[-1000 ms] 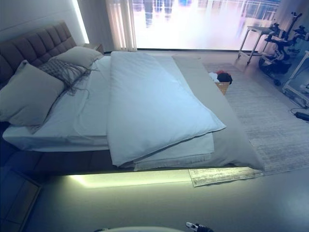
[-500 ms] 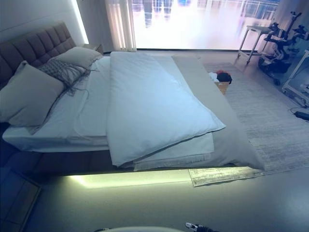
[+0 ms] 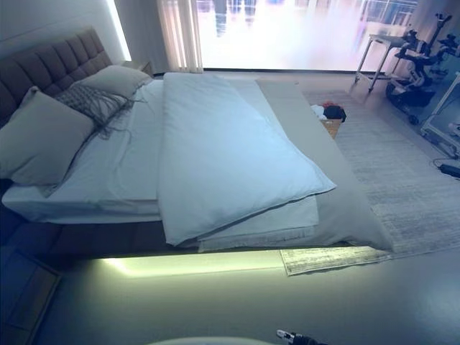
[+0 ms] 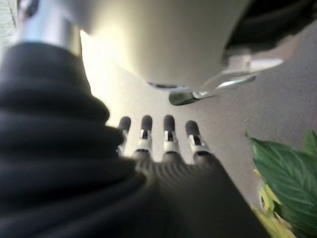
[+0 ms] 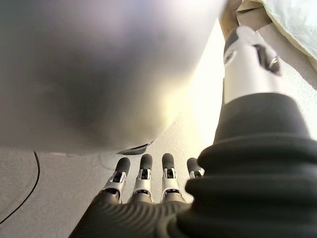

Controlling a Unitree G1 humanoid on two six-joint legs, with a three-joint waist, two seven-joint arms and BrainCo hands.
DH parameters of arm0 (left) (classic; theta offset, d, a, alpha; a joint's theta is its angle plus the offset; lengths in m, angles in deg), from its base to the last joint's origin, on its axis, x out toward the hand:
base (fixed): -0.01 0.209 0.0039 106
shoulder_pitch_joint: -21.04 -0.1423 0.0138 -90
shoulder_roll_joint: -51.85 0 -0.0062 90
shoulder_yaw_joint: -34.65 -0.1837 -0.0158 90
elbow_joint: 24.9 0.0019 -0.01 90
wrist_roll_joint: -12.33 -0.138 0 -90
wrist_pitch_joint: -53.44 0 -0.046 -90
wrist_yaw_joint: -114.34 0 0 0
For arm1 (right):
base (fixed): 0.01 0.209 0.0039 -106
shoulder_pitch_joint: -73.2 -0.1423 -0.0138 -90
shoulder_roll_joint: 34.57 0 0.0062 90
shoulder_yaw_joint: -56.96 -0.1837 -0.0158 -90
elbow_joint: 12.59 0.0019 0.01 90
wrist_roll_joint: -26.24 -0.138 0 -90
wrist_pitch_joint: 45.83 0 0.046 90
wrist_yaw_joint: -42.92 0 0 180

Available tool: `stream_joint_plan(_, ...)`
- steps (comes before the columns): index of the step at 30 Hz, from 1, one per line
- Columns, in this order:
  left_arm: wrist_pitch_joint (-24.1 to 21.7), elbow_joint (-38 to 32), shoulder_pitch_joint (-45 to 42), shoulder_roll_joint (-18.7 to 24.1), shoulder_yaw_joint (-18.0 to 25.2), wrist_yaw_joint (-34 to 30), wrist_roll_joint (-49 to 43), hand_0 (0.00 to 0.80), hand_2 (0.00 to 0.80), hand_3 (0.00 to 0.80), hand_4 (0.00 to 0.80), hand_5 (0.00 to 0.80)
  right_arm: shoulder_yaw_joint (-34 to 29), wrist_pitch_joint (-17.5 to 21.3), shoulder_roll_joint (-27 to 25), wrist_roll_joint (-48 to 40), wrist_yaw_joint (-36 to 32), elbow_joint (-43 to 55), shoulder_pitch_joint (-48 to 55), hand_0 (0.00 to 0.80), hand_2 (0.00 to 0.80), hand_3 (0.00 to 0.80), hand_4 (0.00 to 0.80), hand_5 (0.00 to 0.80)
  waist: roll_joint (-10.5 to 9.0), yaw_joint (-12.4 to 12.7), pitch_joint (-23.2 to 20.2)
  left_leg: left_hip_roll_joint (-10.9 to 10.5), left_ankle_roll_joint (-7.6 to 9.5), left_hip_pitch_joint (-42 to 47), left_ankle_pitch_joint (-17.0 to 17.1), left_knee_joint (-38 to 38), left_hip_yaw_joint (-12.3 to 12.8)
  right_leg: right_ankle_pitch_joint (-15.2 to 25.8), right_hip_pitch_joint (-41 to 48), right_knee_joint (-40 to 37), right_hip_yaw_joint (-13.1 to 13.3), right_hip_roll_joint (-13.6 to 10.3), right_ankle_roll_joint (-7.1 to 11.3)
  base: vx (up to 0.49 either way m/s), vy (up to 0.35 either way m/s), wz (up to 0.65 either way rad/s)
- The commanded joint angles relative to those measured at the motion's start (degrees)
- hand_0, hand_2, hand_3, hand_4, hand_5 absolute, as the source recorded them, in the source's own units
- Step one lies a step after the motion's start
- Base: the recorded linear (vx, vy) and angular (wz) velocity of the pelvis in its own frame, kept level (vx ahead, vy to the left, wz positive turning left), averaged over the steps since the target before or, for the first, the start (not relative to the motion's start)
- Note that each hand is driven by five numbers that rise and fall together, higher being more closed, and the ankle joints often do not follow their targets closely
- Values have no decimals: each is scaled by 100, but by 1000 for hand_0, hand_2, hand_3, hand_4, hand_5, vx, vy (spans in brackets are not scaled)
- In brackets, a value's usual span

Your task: Make the bed neatly

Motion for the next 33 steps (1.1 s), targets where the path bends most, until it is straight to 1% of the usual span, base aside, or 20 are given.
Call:
stream_joint_plan(1, -292, 229, 413, -271, 225, 293, 348, 0, 0, 0, 0, 0, 265, -78, 147, -59, 4, -183, -365, 0, 0, 0, 0, 0, -316, -14, 396, -122, 228, -1426, 529, 2299, -327, -383, 291, 233, -18, -80, -87, 24, -125, -30)
stream_joint_plan(2, -346, 225, 416, -292, 307, 221, 466, 0, 0, 0, 0, 0, 272, -143, 93, 115, 47, -171, -367, 0, 0, 0, 0, 0, -300, 57, 544, -201, 177, -1937, 758, 2857, -468, -396, 287, 352, 34, -68, -146, 56, -79, -25)
stream_joint_plan(3, -355, 216, 405, -311, 346, 189, 524, 0, 0, 0, 0, 0, 267, -180, 53, 175, 46, -180, -369, 0, 0, 0, 0, 0, -261, 90, 613, -208, 106, -2164, 968, 3006, -528, -410, 313, 381, 66, -41, -165, 151, 22, -35)
stream_joint_plan(4, -400, 258, 367, -331, 435, 103, 610, 0, 0, 0, 0, 0, 235, -189, -16, 211, 31, -223, -354, 0, 0, 0, 0, 0, -161, 151, 712, -189, -37, -2338, 1352, 2801, -600, -466, 416, 404, 119, 27, -164, 239, 75, -43)
stream_joint_plan(8, -484, 349, 166, -349, 567, -28, 676, 0, 0, 0, 0, 0, 145, -189, -42, 335, -118, -262, -318, 0, 0, 0, 0, 0, 50, 317, 797, -38, -201, -2245, 1994, 1174, -652, -711, 794, 383, 227, 181, -66, 359, 117, -42)
stream_joint_plan(11, -519, 386, 85, -383, 578, 109, 901, 0, 0, 0, 0, 0, 156, -142, -55, 229, -105, -316, -307, 0, 0, 0, 0, 0, 120, 469, 777, 157, -231, -2153, 2112, -379, -549, -946, 1173, 232, 357, 252, 9, 380, 127, -23)
stream_joint_plan(12, -528, 394, 58, -387, 589, 140, 939, 0, 0, 0, 0, 0, 142, -110, -59, 196, -120, -339, -281, 0, 0, 0, 0, 0, 128, 508, 767, 203, -274, -2184, 2157, -636, -538, -1062, 1303, 208, 386, 258, 27, 402, 138, -8)
stream_joint_plan(14, -586, 421, -48, -394, 706, 114, 991, 0, 0, 0, 0, 0, 110, -70, -49, 189, -146, -358, -202, 0, 0, 0, 0, 0, 167, 573, 715, 386, -402, -2443, 2255, -768, -482, -1391, 1563, 221, 446, 269, 47, 422, 183, -9)
stream_joint_plan(16, -619, 426, -100, -392, 766, 95, 1006, 0, 0, 0, 0, 0, 99, -57, -37, 224, -145, -380, -189, 0, 0, 0, 0, 0, 190, 609, 672, 474, -408, -2469, 2297, -768, -316, -1626, 1748, 260, 477, 221, 84, 384, 223, -33)
stream_joint_plan(18, -594, 445, -153, -385, 857, 130, 1038, 0, 0, 0, 0, 0, 53, -38, 1, 202, -44, -459, -222, 0, 0, 0, 0, 0, 132, 662, 572, 445, -284, -2440, 1854, -768, -147, -1705, 1897, 312, 497, 23, 209, 462, 298, -52)
stream_joint_plan(20, -536, 476, -169, -337, 948, 214, 922, 0, 0, 0, 0, 0, -73, -67, 45, -16, 14, -523, -247, 0, 0, 0, 0, 0, 61, 704, 472, 409, -212, -2229, 1747, -767, 15, -1753, 2063, 351, 412, -188, 401, 548, 331, -33)
stream_joint_plan(22, -592, 519, -145, -258, 978, 148, 842, 0, 0, 0, 0, 0, -178, -31, 87, -139, -156, -472, -218, 0, 0, 0, 0, 0, 1, 717, 368, 392, -178, -2109, 1820, -580, 111, -1706, 2186, 420, 280, -400, 547, 563, 361, 13)
stream_joint_plan(23, -512, 489, -93, -231, 986, 138, 770, 0, 0, 0, 0, 0, -205, -35, 123, -15, -147, -426, -229, 0, 0, 0, 0, 0, -69, 690, 316, 305, 12, -2034, 1498, -339, 103, -1525, 2095, 541, 232, -601, 617, 428, 317, 25)
stream_joint_plan(24, -490, 479, -65, -214, 998, 148, 734, 0, 0, 0, 0, 0, -226, -18, 147, -1, -107, -415, -240, 0, 0, 0, 0, 0, -96, 685, 285, 271, 39, -2043, 1489, -252, 99, -1419, 2076, 574, 204, -682, 702, 450, 360, 27)
stream_joint_plan(25, -510, 503, 9, -165, 945, 163, 753, 0, 0, 0, 0, 0, -237, 39, 175, -155, -58, -369, -259, 0, 0, 0, 0, 0, -148, 676, 246, 160, 164, -2036, 1332, -45, -10, -1237, 1995, 703, 220, -810, 773, 377, 299, 28)
stream_joint_plan(26, -516, 529, 57, -123, 942, 129, 703, 0, 0, 0, 0, 0, -253, 57, 192, -192, -56, -341, -272, 0, 0, 0, 0, 0, -182, 669, 218, 80, 241, -2033, 1217, 20, -33, -1090, 1924, 829, 220, -861, 819, 478, 365, 33)
stream_joint_plan(29, -571, 512, 201, 9, 843, 88, 581, 0, 0, 0, 0, 0, -276, 61, 199, -58, -19, -212, -288, 0, 0, 0, 0, 0, -291, 605, 108, -245, 538, -1964, 915, 61, -73, -188, 1531, 1543, 366, -1051, 895, 385, 295, 25)
stream_joint_plan(31, -603, 509, 276, 77, 803, 77, 529, 0, 0, 0, 0, 0, -313, 29, 178, -28, 14, -224, -270, 0, 0, 0, 0, 0, -289, 549, 88, -364, 652, -1905, 796, 76, -66, 164, 1205, 2060, 419, -1098, 906, 318, 213, 26)
stream_joint_plan(32, -591, 487, 353, 129, 779, 106, 506, 0, 0, 0, 0, 0, -346, 29, 152, -64, -10, -267, -239, 0, 0, 0, 0, 0, -275, 487, 104, -423, 705, -1797, 745, 39, -26, 345, 843, 2231, 361, -1107, 885, 267, 145, 22)
stream_joint_plan(33, -585, 481, 370, 140, 774, 109, 501, 0, 0, 0, 0, 0, -348, 39, 149, -71, -27, -282, -234, 0, 0, 0, 0, 0, -272, 473, 106, -432, 709, -1777, 739, 29, -14, 351, 761, 2237, 338, -1099, 880, 262, 88, 25)
